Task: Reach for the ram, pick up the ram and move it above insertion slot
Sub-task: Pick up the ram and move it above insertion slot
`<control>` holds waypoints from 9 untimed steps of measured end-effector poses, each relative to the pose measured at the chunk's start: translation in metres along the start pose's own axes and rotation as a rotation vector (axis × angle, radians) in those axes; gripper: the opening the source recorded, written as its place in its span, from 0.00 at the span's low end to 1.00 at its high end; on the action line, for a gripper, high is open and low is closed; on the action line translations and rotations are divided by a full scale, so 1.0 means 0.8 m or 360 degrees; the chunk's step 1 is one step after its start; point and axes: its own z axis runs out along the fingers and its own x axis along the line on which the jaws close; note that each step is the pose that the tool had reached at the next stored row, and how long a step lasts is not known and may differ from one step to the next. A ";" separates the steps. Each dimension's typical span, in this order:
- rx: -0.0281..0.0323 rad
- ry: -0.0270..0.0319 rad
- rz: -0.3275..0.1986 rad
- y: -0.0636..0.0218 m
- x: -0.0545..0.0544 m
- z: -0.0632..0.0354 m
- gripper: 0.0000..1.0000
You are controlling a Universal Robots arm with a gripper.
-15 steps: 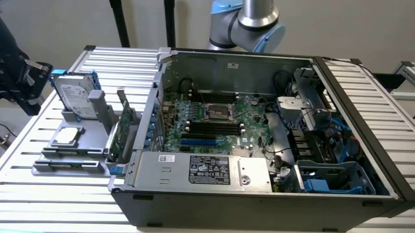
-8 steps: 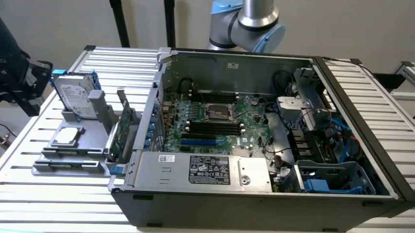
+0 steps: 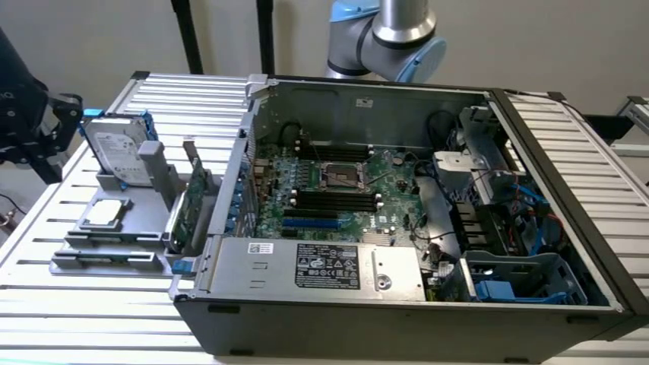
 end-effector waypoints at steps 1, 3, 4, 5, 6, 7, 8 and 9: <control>0.00001 0.00013 -0.0029 0.000 0.000 0.000 0.11; 0.00001 0.00035 -0.0089 0.000 0.000 0.001 0.11; 0.00002 0.00046 -0.0118 0.000 0.000 0.001 0.11; 0.00002 0.00056 -0.0145 0.000 0.000 0.002 0.11; 0.00002 0.00067 -0.0174 0.000 0.000 0.002 0.11; 0.00002 0.00078 -0.0204 0.000 0.000 0.003 0.11; 0.00003 0.00089 -0.0233 0.000 0.000 0.003 0.11; 0.00003 0.00101 -0.0262 0.000 0.000 0.004 0.11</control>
